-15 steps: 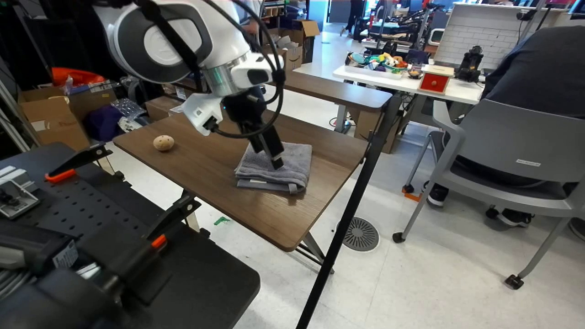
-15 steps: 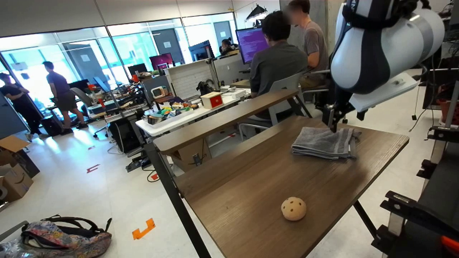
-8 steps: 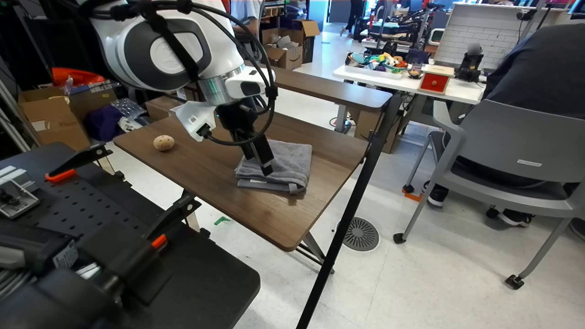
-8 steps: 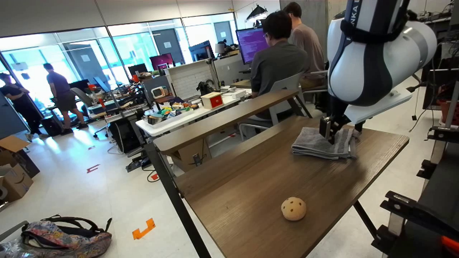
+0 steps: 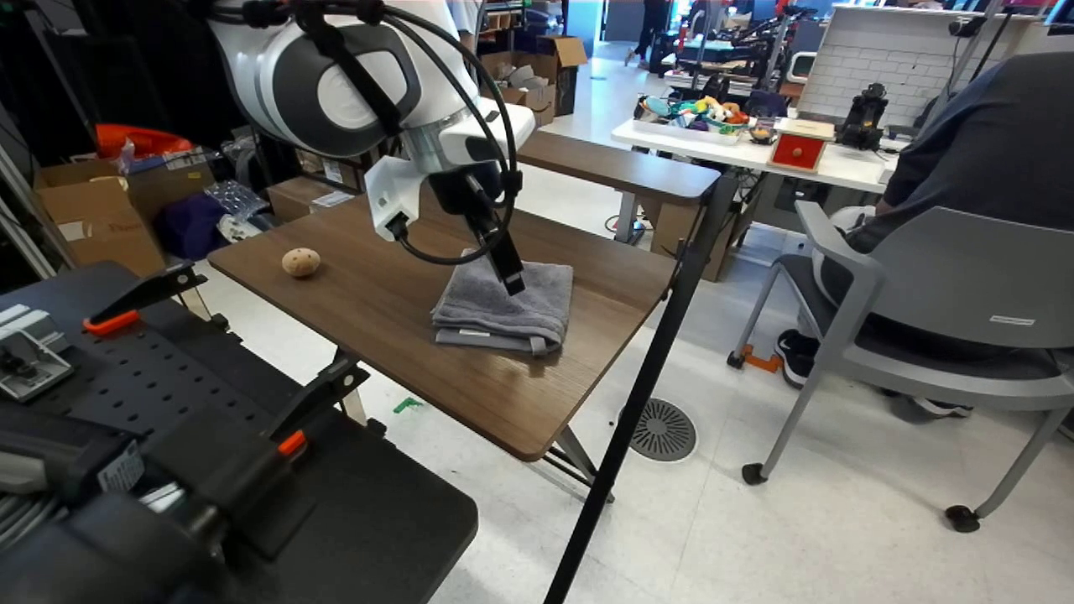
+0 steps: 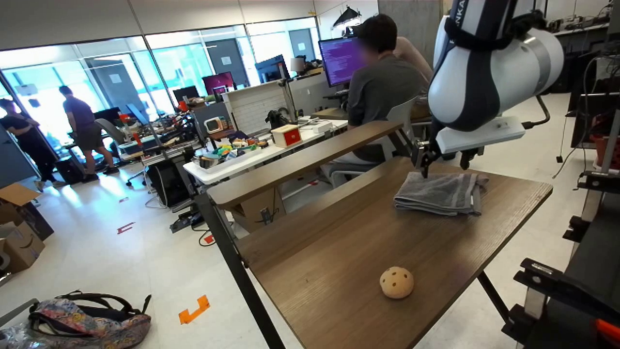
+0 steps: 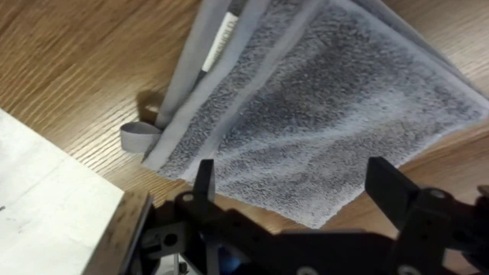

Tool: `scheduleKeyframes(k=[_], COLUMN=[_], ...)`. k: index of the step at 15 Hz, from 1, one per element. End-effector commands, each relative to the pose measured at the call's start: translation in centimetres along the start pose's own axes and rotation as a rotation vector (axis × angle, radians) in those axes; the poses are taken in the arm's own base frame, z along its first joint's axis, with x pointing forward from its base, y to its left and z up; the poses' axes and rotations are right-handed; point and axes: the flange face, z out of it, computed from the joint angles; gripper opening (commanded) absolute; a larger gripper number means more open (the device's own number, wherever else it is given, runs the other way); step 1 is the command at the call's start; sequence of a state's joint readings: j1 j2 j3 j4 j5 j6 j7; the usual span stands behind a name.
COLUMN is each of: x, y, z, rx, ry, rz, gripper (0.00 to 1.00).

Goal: Use the towel to wipe the table, then move the brown object closer to you

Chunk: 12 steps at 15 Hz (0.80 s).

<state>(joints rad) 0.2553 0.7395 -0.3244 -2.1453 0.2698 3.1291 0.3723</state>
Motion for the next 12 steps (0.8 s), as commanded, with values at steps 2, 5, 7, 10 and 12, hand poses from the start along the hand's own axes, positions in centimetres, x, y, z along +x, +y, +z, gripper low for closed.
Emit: scheduleKeyframes(k=[2,5,7,10,12], x=[-1.0,-3.6,-5.3,-5.8,-5.3], y=[-2.0,-3.3,-4.4,-6.7,-9.0], z=[2.7,3.9,3.8,3.0,1.7], rx=[0.043,0.063,0.093,0.14,0.192], ry=[-0.054,-0.111,-0.134,-0.188,-0.23], rz=[0.152,0.185,0.188,0.213,0.273], gripper=[1.0,1.0,1.0,1.0,1.0])
